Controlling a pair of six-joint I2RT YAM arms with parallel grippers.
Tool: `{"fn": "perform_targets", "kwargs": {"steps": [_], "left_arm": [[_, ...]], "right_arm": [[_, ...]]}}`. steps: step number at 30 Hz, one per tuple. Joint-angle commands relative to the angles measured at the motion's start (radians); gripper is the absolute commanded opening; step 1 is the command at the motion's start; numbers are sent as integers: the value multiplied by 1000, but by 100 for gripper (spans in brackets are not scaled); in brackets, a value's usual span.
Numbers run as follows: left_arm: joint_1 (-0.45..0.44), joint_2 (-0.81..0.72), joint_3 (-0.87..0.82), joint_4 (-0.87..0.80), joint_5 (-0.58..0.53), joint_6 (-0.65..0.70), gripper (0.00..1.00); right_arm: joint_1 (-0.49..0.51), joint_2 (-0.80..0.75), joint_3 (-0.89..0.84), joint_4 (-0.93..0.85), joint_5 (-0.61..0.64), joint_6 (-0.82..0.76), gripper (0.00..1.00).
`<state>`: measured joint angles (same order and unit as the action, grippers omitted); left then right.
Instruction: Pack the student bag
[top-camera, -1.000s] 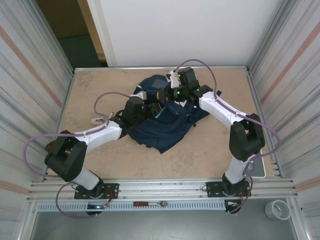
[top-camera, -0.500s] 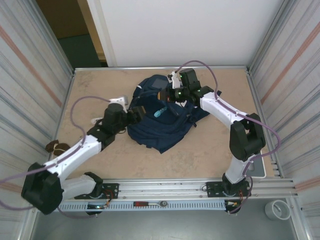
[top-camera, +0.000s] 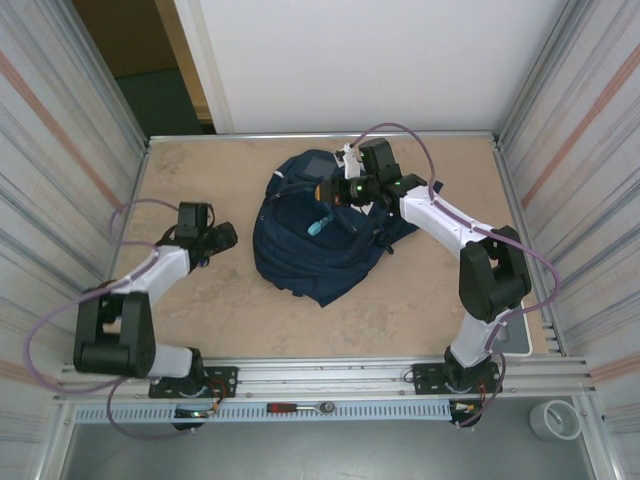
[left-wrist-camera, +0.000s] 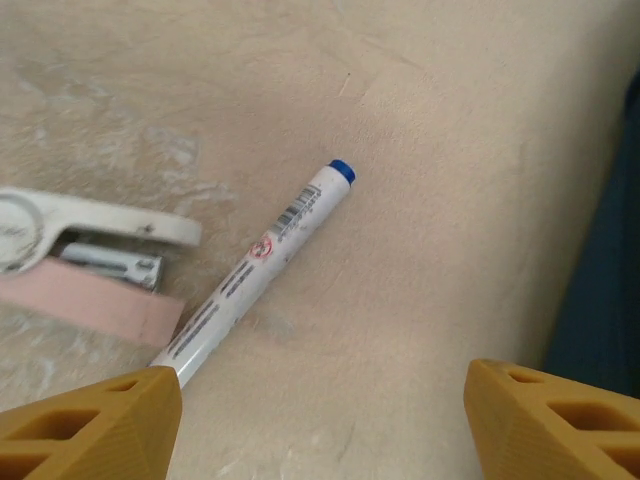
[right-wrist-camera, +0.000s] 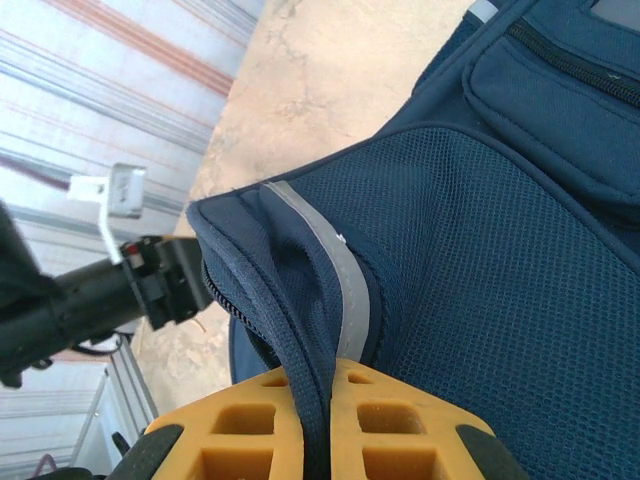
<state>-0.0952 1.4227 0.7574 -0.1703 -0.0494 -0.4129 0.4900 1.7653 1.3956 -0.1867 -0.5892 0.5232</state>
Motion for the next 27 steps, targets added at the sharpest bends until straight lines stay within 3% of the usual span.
{"fn": "perform_targets", "kwargs": {"steps": [1,17,27], "left_arm": [[20,99,122,-71,13,69,75],[55,375,377,-236,78,68,73],[55,445,430,-282,149,91,56]], "right_arm": [[-21,-36,-13,44,-18,15,0],[-31,-66,-75,75,-32,23,0],[-39,-81,-99,81,-34,24,1]]}}
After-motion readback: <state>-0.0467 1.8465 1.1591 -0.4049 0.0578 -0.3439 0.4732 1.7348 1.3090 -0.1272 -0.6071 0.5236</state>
